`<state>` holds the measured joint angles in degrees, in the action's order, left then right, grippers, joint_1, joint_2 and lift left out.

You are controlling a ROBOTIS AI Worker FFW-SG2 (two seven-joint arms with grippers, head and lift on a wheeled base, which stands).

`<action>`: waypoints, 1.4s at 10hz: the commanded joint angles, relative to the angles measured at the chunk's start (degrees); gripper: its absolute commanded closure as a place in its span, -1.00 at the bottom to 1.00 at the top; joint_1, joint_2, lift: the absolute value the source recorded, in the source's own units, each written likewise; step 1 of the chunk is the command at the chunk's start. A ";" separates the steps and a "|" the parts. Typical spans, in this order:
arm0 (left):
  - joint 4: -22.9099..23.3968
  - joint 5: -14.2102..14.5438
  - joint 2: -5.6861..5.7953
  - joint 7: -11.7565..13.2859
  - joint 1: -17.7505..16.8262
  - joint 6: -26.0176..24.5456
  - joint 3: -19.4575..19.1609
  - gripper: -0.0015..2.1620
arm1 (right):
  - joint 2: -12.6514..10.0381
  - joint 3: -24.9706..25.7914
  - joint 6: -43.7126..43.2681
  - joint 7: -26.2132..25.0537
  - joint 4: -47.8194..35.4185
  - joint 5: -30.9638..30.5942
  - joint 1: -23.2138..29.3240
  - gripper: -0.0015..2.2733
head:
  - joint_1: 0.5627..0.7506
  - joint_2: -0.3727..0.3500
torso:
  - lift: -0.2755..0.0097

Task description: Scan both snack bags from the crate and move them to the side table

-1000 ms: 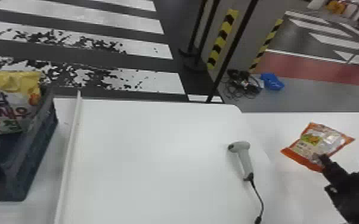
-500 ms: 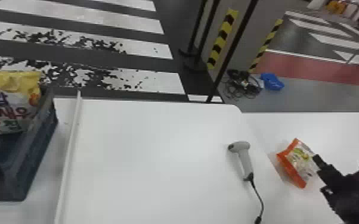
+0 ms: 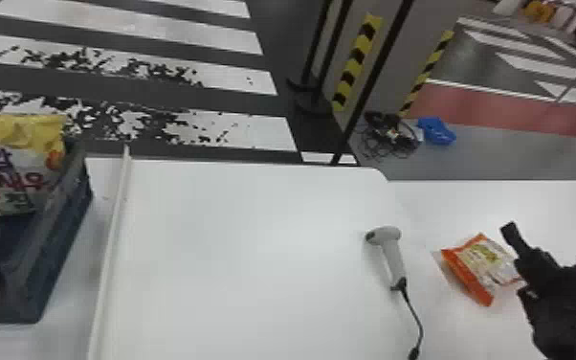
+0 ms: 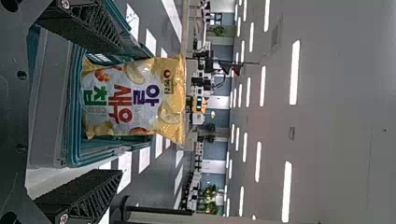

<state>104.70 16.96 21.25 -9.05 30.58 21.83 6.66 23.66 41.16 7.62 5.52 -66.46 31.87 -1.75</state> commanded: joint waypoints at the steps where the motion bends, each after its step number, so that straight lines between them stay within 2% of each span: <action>1: 0.24 0.00 -0.07 0.00 0.27 0.00 -0.33 -0.93 | -2.74 -3.28 -0.27 -0.95 -10.27 -4.98 3.42 -0.96 | 0.41 -0.94 | 0.24; 4: 0.41 -0.26 -0.25 0.00 0.36 -0.18 -0.60 -0.93 | -8.63 -12.51 -2.03 -3.68 -27.14 -13.15 10.10 -0.96 | 0.41 -0.94 | 0.24; 6: 0.41 -0.26 -0.25 0.00 0.27 -0.18 -0.60 -0.93 | -12.32 -19.28 -5.37 -4.03 -34.35 -18.51 14.67 -0.96 | 0.41 -0.93 | 0.24; 7: 0.41 -0.26 -0.25 0.00 0.18 -0.18 -0.51 -0.93 | -13.81 -22.70 -8.01 -5.17 -36.63 -20.89 16.95 -0.96 | 0.41 -0.84 | 0.24; 10: 0.41 -0.26 -0.25 0.00 -0.08 -0.70 -0.24 -0.93 | -16.19 -31.41 -20.84 -9.74 -37.86 -24.49 23.28 -0.96 | 0.41 -0.45 | 0.24; 12: 0.24 -0.35 -0.25 0.00 -0.08 -0.88 -0.07 -0.93 | -18.29 -34.39 -23.65 -10.36 -37.86 -26.60 25.74 -0.96 | 0.41 -0.32 | 0.24; 14: 0.33 -0.97 -0.51 0.44 -0.17 -1.05 0.28 -0.94 | -19.26 -37.21 -23.83 -12.56 -37.78 -29.15 27.76 -0.96 | 0.41 -0.20 | 0.24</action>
<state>104.94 16.29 20.83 -8.62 30.41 20.83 6.83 4.74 4.56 -16.18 -7.00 -104.25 3.03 25.45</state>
